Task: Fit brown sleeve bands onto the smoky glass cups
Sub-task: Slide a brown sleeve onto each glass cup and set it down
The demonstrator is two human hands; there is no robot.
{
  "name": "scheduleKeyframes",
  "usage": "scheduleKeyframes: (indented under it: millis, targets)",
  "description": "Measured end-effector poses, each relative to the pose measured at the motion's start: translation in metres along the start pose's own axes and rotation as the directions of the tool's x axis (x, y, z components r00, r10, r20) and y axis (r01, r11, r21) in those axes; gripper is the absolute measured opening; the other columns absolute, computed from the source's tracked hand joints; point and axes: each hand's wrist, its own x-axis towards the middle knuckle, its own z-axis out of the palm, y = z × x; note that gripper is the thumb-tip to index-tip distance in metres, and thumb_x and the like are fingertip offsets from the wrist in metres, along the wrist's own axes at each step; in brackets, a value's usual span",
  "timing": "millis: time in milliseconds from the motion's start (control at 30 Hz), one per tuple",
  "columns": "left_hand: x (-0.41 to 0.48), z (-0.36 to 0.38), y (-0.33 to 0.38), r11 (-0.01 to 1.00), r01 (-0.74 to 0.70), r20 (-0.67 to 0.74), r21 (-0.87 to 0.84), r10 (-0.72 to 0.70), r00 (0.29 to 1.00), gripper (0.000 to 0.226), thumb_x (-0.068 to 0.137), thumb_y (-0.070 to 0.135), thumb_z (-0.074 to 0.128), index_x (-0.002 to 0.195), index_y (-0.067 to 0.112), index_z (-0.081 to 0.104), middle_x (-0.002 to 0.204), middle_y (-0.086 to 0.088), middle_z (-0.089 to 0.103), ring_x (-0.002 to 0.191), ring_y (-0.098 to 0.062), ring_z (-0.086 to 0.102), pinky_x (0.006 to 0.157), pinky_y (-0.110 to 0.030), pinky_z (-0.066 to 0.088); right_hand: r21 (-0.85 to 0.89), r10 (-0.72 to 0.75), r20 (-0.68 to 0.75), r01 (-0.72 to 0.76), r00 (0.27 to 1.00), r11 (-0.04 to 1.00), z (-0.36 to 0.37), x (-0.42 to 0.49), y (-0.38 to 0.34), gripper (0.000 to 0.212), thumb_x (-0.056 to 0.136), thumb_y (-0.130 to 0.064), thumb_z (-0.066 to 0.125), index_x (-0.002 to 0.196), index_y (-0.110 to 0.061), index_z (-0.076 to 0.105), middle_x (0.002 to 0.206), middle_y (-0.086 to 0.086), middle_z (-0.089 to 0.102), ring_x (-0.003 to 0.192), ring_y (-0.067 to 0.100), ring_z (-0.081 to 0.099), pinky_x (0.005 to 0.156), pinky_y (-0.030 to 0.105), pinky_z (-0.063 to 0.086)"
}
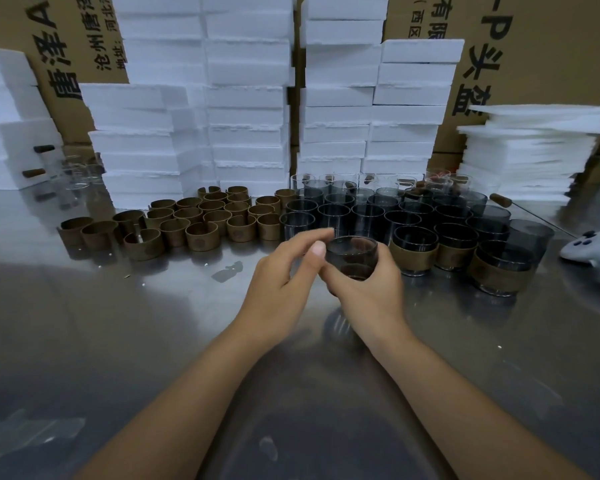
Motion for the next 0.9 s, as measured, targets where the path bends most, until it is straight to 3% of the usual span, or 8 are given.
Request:
scheduleKeyframes:
  millis: [133, 233, 433, 533, 600, 667, 767, 900]
  targets:
    - [0.001, 0.003, 0.002, 0.974, 0.128, 0.042, -0.188, -0.122, 0.992, 0.065, 0.075, 0.052, 0.055, 0.135, 0.029, 0.045, 0.132, 0.02, 0.053, 0.118, 0.013, 0.047, 0.093, -0.009, 0.043, 0.031, -0.032, 0.019, 0.031, 0.999, 0.999, 0.001, -0.001, 0.001, 0.042, 0.065, -0.03, 0.084, 0.098, -0.032, 0.058, 0.086, -0.016, 0.069, 0.078, -0.004, 0.065, 0.067, 0.017, 0.052]
    - [0.001, 0.008, 0.002, 0.946, 0.229, 0.126, -0.231, -0.204, 0.971, 0.081, 0.064, 0.051, 0.066, 0.137, 0.026, 0.04, 0.126, 0.018, 0.054, 0.113, 0.015, 0.049, 0.086, -0.002, 0.041, 0.015, -0.091, 0.064, 0.09, 0.994, 0.996, 0.005, -0.003, 0.001, 0.045, 0.063, -0.023, 0.085, 0.096, -0.036, 0.056, 0.086, -0.023, 0.067, 0.082, -0.004, 0.065, 0.068, 0.013, 0.05]
    - [0.003, 0.01, -0.005, 0.946, 0.219, 0.098, -0.24, -0.201, 0.975, 0.033, 0.076, 0.018, 0.078, 0.104, 0.028, 0.062, 0.089, 0.014, 0.071, 0.079, 0.007, 0.064, 0.07, -0.008, 0.045, -0.037, -0.121, 0.084, 0.124, 0.989, 0.992, 0.009, -0.004, 0.004, 0.056, 0.049, -0.048, 0.073, 0.099, -0.044, 0.05, 0.099, -0.018, 0.063, 0.091, -0.001, 0.063, 0.076, 0.022, 0.053]
    - [0.003, 0.008, -0.006, 0.942, 0.194, 0.062, -0.274, -0.184, 0.981, 0.033, 0.074, 0.014, 0.079, 0.1, 0.029, 0.063, 0.091, 0.019, 0.072, 0.089, 0.006, 0.065, 0.073, -0.008, 0.046, -0.09, -0.078, 0.139, 0.091, 0.987, 0.992, 0.007, -0.005, 0.005, 0.075, 0.054, -0.033, 0.078, 0.121, -0.04, 0.044, 0.125, -0.006, 0.049, 0.104, -0.003, 0.055, 0.086, 0.017, 0.051]
    - [0.002, 0.007, -0.004, 0.953, 0.173, 0.037, -0.25, -0.169, 0.985, 0.037, 0.074, 0.012, 0.079, 0.098, 0.033, 0.062, 0.091, 0.026, 0.07, 0.092, 0.01, 0.063, 0.072, -0.005, 0.045, -0.11, -0.044, 0.205, 0.068, 0.978, 0.992, 0.004, -0.005, 0.005, 0.094, 0.061, -0.019, 0.081, 0.14, -0.033, 0.032, 0.133, -0.005, 0.039, 0.11, -0.01, 0.046, 0.078, 0.001, 0.043]
    - [0.002, 0.007, -0.004, 0.961, 0.151, -0.003, -0.231, -0.156, 0.988, 0.04, 0.074, 0.011, 0.08, 0.101, 0.035, 0.061, 0.094, 0.021, 0.071, 0.094, 0.009, 0.062, 0.073, -0.004, 0.045, -0.097, -0.01, 0.261, 0.036, 0.965, 0.995, 0.003, -0.006, 0.002, 0.097, 0.07, -0.009, 0.079, 0.146, -0.029, 0.023, 0.135, -0.006, 0.035, 0.109, -0.015, 0.044, 0.074, -0.001, 0.041]
    - [0.005, 0.005, -0.005, 0.963, 0.11, -0.081, -0.248, -0.134, 0.988, 0.041, 0.075, 0.012, 0.079, 0.104, 0.036, 0.061, 0.098, 0.017, 0.07, 0.098, 0.005, 0.061, 0.076, -0.006, 0.045, -0.005, 0.056, 0.241, -0.057, 0.969, 0.998, 0.004, -0.006, -0.003, 0.074, 0.084, -0.001, 0.063, 0.142, -0.027, 0.025, 0.124, -0.014, 0.042, 0.095, -0.022, 0.05, 0.074, 0.008, 0.047]
    - [0.007, 0.0, -0.005, 0.966, 0.089, -0.112, -0.242, -0.119, 0.987, 0.046, 0.075, 0.015, 0.08, 0.109, 0.037, 0.06, 0.103, 0.02, 0.068, 0.103, 0.004, 0.06, 0.087, -0.017, 0.046, 0.163, 0.219, 0.076, -0.229, 0.973, 0.96, 0.0, 0.001, -0.012, 0.028, 0.096, 0.0, 0.04, 0.117, -0.016, 0.051, 0.084, -0.005, 0.067, 0.063, -0.003, 0.066, 0.062, 0.011, 0.052]
